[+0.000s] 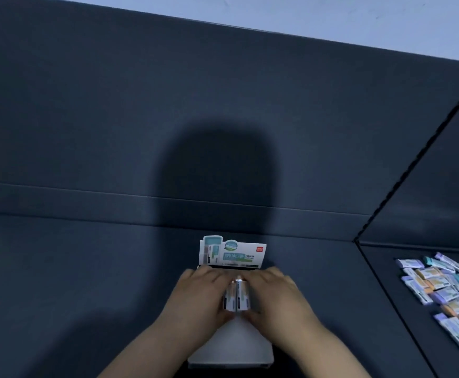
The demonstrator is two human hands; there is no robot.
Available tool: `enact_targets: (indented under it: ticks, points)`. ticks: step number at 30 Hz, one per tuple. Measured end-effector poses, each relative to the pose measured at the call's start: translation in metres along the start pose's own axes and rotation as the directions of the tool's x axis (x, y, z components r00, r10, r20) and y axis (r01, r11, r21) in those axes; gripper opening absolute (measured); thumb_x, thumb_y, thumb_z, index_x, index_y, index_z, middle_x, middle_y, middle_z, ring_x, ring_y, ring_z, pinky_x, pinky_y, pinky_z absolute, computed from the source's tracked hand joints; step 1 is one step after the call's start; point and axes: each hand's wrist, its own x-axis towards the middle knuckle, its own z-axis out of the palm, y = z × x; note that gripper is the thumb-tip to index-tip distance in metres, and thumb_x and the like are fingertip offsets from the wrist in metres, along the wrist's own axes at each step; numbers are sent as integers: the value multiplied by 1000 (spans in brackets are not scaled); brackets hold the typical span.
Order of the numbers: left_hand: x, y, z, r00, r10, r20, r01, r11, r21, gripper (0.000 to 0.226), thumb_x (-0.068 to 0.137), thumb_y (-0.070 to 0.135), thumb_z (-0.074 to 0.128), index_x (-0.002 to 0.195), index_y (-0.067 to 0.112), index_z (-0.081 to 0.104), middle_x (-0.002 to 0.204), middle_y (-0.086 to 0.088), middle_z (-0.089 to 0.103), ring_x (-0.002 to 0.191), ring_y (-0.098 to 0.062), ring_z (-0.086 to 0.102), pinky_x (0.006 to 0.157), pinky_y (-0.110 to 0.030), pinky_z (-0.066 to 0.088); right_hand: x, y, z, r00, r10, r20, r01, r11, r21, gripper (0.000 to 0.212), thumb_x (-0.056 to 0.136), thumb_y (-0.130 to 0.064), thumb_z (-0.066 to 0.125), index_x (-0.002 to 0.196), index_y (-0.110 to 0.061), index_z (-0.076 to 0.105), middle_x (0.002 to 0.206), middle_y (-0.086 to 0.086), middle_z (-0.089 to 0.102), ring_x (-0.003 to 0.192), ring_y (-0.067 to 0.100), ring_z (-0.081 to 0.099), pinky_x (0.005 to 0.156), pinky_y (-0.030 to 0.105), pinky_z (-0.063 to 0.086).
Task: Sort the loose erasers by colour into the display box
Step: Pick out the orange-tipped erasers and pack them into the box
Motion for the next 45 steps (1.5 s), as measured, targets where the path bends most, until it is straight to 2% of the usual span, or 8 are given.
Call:
enact_targets:
  ticks: [5, 10, 26, 30, 32, 37, 40, 45]
  points:
    - [4, -1, 7, 999, 21, 33, -22, 999, 48, 56, 52, 52, 79, 103, 32, 67, 105, 19, 67, 99, -8, 57, 74, -26, 32, 7, 3, 8, 1000, -28, -12, 28, 999, -41, 45, 80, -35, 57, 124, -28, 52, 117, -11, 61, 113, 18, 44, 85, 31, 35]
    - [3, 0, 11, 999, 14, 44, -18, 995, 96, 52, 27, 58, 81, 72, 33, 71, 75, 17, 65, 76, -7, 57, 54, -19, 40, 6, 5, 22, 996, -37, -81, 19, 976, -217, 31, 41, -48, 73, 64, -29, 64, 56, -16, 61, 68, 10, 58, 50, 21, 42]
    - [4, 9, 11, 996, -71, 60, 60, 983, 171, 33, 48, 49, 64, 76, 34, 74, 65, 8, 59, 65, -11, 59, 52, -23, 47, 5, 2, 32, 992, -23, -120, -9, 966, -260, 27, 41, -39, 80, 59, -26, 65, 54, -14, 58, 69, 14, 56, 47, 25, 42]
    - [3, 13, 3, 985, -143, 98, 121, 972, 199, 42, 91, 45, 45, 131, 33, 51, 121, 1, 53, 118, -18, 43, 93, -29, 33, 5, 1, 31, 994, -37, -104, 9, 966, -260, 28, 40, -38, 81, 60, -25, 67, 53, -14, 57, 69, 14, 56, 47, 25, 42]
    - [4, 14, 1, 982, -154, 112, 124, 964, 235, 47, 93, 45, 41, 139, 32, 41, 129, 1, 46, 124, -18, 34, 97, -27, 26, 5, 0, 29, 996, -46, -80, 23, 964, -266, 28, 40, -39, 80, 60, -25, 67, 53, -13, 58, 69, 14, 56, 47, 26, 42]
    - [1, 10, -7, 1000, -27, 12, 23, 962, 273, 36, 59, 61, 70, 80, 32, 74, 68, 7, 61, 69, -12, 59, 59, -27, 46, 2, -4, 4, 999, -19, -27, 14, 986, -166, 33, 77, -39, 54, 105, -26, 65, 96, -5, 65, 101, 20, 53, 77, 34, 43]
    - [-4, 14, -8, 997, 46, -66, -30, 971, 236, 37, 66, 57, 48, 68, 30, 74, 58, 8, 60, 57, -12, 59, 53, -26, 47, -5, -2, -8, 996, 2, -91, -9, 997, -75, 33, 86, -36, 51, 117, -28, 59, 108, -7, 60, 105, 20, 53, 85, 32, 39]
    - [-11, 34, -5, 984, 170, -57, -151, 957, 248, 28, 55, 53, 64, 65, 29, 72, 55, 9, 58, 54, -12, 59, 53, -21, 46, -28, -2, -7, 991, 57, -120, -63, 997, -47, 31, 60, -36, 61, 88, -26, 70, 74, -9, 64, 68, 16, 63, 56, 28, 52]
